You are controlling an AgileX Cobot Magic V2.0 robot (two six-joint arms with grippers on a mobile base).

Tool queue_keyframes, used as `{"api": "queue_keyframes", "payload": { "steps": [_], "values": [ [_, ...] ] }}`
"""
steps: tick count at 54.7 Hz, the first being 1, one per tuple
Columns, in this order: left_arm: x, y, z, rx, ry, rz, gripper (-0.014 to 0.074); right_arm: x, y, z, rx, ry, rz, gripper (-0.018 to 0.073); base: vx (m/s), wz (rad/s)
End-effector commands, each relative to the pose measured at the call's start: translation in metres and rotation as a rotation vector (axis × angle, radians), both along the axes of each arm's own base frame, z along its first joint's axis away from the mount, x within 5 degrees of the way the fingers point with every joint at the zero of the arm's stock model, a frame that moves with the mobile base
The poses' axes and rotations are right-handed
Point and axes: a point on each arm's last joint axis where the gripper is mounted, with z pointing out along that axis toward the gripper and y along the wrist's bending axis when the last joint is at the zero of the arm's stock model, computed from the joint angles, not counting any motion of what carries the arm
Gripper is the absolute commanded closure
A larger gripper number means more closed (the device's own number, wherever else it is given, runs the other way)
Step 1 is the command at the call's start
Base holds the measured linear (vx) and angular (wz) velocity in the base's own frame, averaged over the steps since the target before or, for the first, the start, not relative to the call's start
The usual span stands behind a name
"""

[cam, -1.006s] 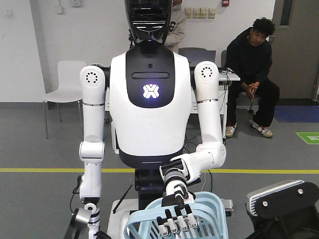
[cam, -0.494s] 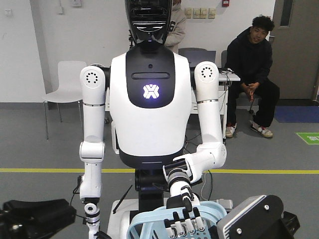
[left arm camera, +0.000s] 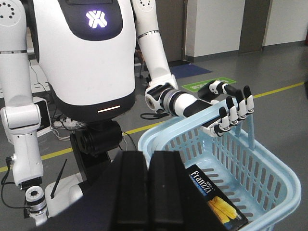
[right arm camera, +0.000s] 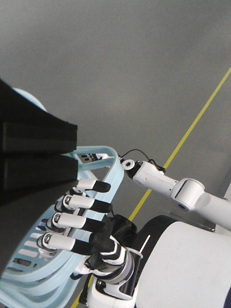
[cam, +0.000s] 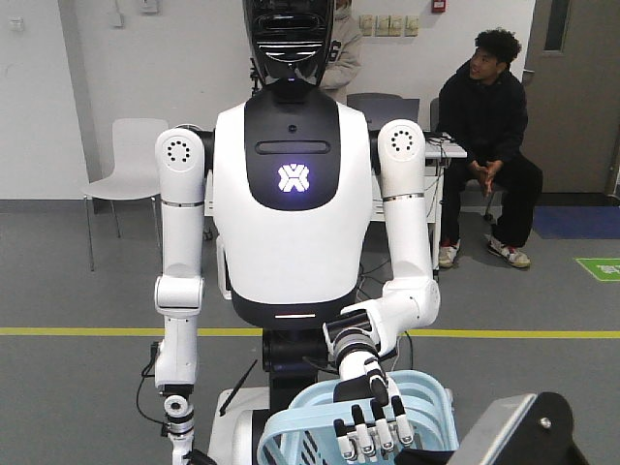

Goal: Pick snacks and fruit into basket
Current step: 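Raise the left gripper away from the basket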

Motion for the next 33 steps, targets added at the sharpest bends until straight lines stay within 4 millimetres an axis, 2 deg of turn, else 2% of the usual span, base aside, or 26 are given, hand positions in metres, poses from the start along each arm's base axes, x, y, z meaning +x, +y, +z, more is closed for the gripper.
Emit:
{"api": "queue_keyframes", "payload": {
  "steps": [1,14,33],
  "values": [
    [-0.001,0.003,0.007,0.017,-0.042,0.028,0.0594,-0.008,-0.004,0.021,0.063,-0.049,0.016,0.0568,0.0,0.0],
    [-0.001,0.003,0.007,0.018,-0.041,0.027,0.0594,-0.035,-0.003,0.033,0.16,0.011,0.171,0.0568,0.0,0.0],
    [-0.001,0.003,0.001,0.023,-0.024,0.02,0.0594,-0.038,-0.001,0.031,0.171,0.047,0.205,0.0568,0.0,0.0]
  ]
}}
